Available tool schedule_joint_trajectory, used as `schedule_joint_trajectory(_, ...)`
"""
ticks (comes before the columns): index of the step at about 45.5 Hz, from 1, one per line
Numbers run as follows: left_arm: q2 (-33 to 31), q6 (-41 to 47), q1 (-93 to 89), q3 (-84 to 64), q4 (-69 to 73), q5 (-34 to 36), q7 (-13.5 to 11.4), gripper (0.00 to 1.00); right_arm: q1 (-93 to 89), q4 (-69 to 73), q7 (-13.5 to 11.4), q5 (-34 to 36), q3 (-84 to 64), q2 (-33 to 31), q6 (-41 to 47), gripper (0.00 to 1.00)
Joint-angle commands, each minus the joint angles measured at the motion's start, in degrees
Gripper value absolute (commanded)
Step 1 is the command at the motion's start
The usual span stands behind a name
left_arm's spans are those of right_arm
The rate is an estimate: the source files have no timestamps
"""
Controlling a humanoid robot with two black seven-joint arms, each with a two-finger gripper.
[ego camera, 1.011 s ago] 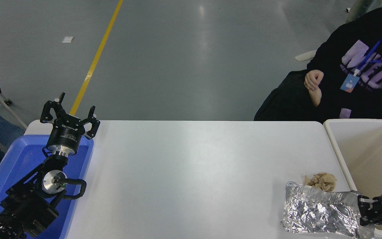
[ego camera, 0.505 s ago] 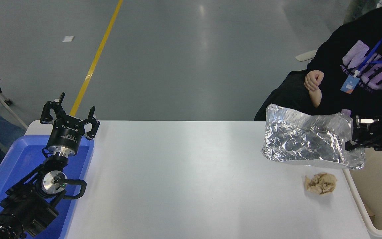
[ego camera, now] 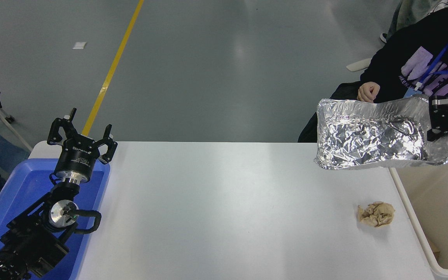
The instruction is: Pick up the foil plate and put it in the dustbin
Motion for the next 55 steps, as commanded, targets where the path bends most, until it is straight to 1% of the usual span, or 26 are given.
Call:
schedule_joint_trajectory(1,0.00,0.00,-0.01,0.01,0.00,0.00,0.01,0.98,1.33,-0.19,0.01,1.09,-2.14,2.26,0.05,0.00)
schedule_joint_trajectory(8,0.00,0.00,0.08,-0.08,0.00,0.00,0.01,0.98,1.24,-0.37,-0.07,1.09,-2.22,1.73,0.05,0.00)
schedule_joint_trajectory(16,0.00,0.00,0.08,0.01,0.00,0.00,0.01,0.98,0.54,-1.43,-0.07,1.09,-6.61,-0.29,0.05,0.00)
schedule_joint_trajectory(19,0.00,0.00,0.08,-0.08,0.00,0.00,0.01,0.98,-0.25,-1.60,-0.16,1.09,-8.11,-2.04,0.05,0.00)
schedule_joint_trajectory(23,0.00,0.00,-0.01,0.01,0.00,0.00,0.01,0.98,-4.10,-3.09,-0.16,1.18,-9.17,-5.90,-0.39,0.00)
schedule_joint_trajectory(27,0.00,0.00,-0.01,-0.08,0.00,0.00,0.01,0.98,-12.27,-6.16,-0.07,1.36,-8.90,-8.02,-9.42,0.00)
schedule_joint_trajectory(29,0.00,0.00,-0.01,0.01,0.00,0.00,0.01,0.98,-19.03,-8.36,-0.07,2.93,-8.29,-9.34,-17.14,0.00)
schedule_joint_trajectory(34,0.00,0.00,-0.01,-0.08,0.00,0.00,0.01,0.98,-30.46,-11.70,-0.07,10.92,-7.06,-10.48,-34.02,0.00)
schedule_joint_trajectory(37,0.00,0.00,0.08,-0.08,0.00,0.00,0.01,0.98,-35.57,-13.63,-0.07,16.02,-5.31,-10.48,-40.28,0.00)
schedule_joint_trajectory(40,0.00,0.00,-0.01,-0.08,0.00,0.00,0.01,0.98,-40.05,-15.92,-0.07,20.07,-3.46,-10.48,-43.36,0.00)
schedule_joint_trajectory(42,0.00,0.00,0.08,-0.08,0.00,0.00,0.01,0.98,-42.95,-18.02,-0.07,21.39,-2.14,-10.48,-44.07,0.00)
schedule_joint_trajectory(48,0.00,0.00,0.08,-0.17,0.00,0.00,-0.08,0.98,-54.28,-29.00,-0.07,22.45,2.95,-10.40,-45.30,0.00)
schedule_joint_trajectory(55,0.00,0.00,0.08,-0.17,0.00,0.00,-0.08,0.98,-70.19,-42.71,0.01,22.54,14.63,-10.40,-46.53,0.00)
